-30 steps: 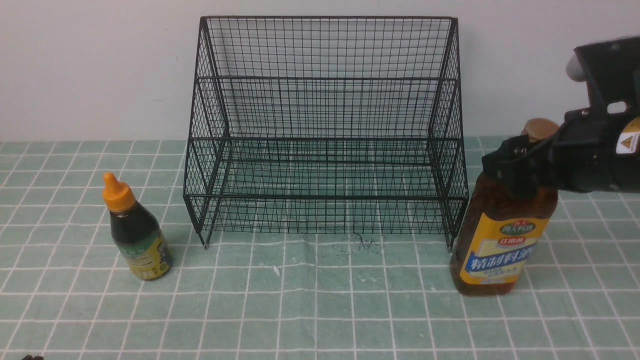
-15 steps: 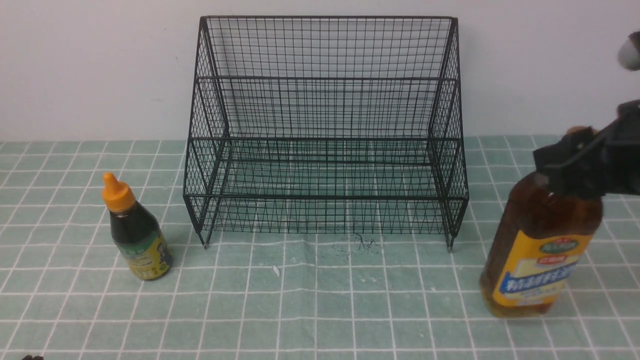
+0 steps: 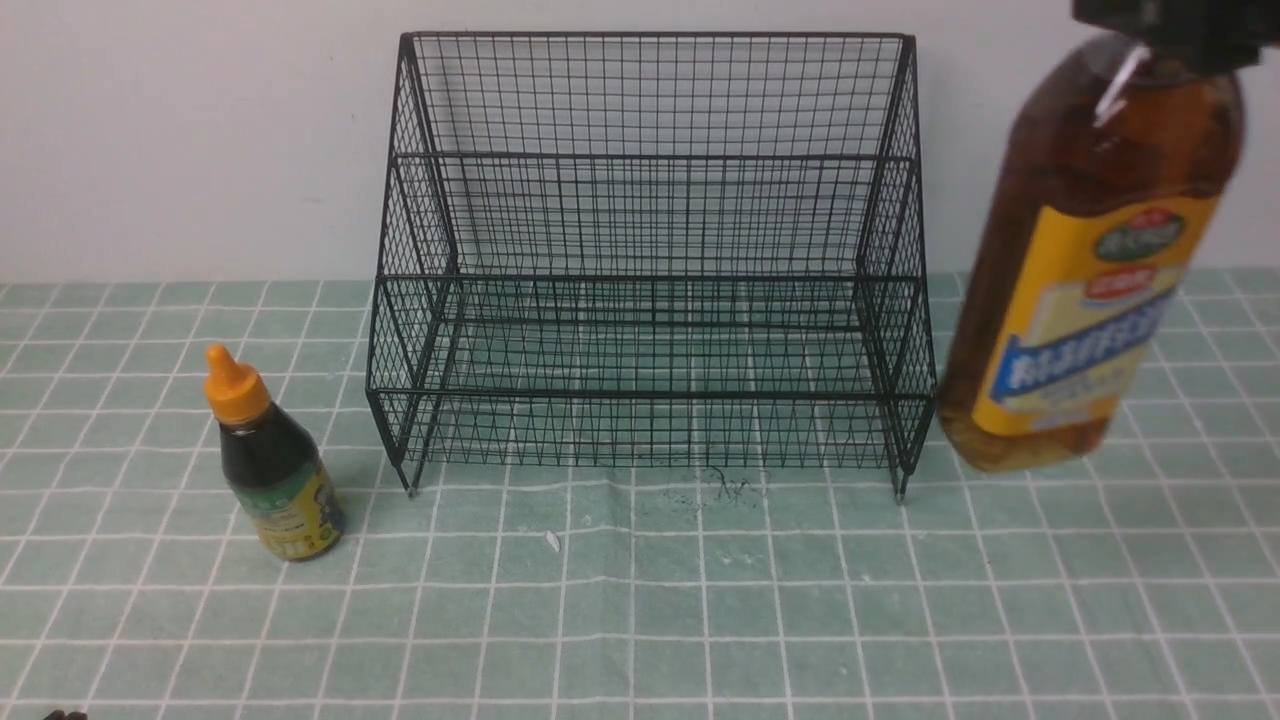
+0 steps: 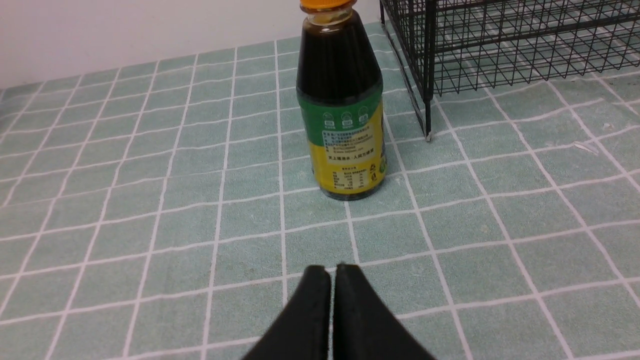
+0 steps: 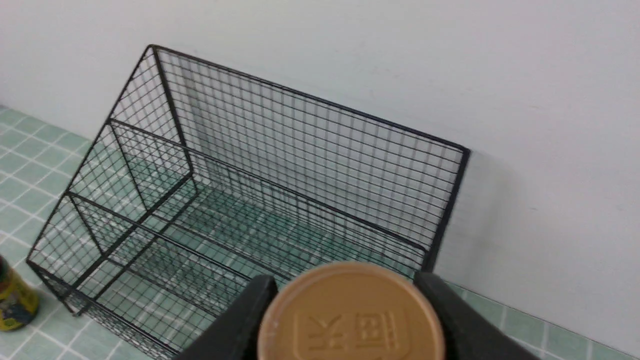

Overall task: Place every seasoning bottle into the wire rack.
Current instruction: Use the right arm to put the condiment bottle back on the shelf

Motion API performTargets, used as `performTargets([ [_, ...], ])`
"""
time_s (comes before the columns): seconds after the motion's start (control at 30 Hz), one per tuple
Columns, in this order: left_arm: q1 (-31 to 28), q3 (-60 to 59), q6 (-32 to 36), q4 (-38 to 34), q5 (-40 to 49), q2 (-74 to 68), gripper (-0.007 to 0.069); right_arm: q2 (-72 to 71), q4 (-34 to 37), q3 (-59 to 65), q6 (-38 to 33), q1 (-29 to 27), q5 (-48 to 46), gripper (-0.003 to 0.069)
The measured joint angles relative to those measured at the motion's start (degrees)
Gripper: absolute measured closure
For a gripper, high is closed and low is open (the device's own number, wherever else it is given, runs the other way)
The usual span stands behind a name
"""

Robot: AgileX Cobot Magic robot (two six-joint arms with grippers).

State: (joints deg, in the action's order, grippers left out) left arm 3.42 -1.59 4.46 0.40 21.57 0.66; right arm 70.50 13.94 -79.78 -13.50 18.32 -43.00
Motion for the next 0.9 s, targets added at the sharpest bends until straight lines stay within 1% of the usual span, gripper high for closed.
performTargets([
  [0.1, 0.0, 0.0, 0.0, 0.0, 0.0, 0.0, 0.0631, 4.7, 4.6, -2.8, -3.5, 0.0, -0.1, 0.034],
  [0.2, 0.0, 0.0, 0.0, 0.0, 0.0, 0.0, 0.0631, 9.3, 7.4, -5.7, -4.7, 0.0, 1.4, 0.0341],
  [0.6, 0.0, 0.0, 0.0, 0.0, 0.0, 0.0, 0.0631, 17.3, 7.2, -8.0, -4.9, 0.1, 8.3, 0.0341],
  [0.77, 0.0, 0.0, 0.0, 0.0, 0.0, 0.0, 0.0631, 17.9, 7.1, -8.0, -2.6, 0.1, 10.2, 0.0341],
  [0.9, 0.0, 0.0, 0.0, 0.0, 0.0, 0.0, 0.0631, 18.0, 4.6, -8.0, 1.5, 0.1, 10.1, 0.0341],
])
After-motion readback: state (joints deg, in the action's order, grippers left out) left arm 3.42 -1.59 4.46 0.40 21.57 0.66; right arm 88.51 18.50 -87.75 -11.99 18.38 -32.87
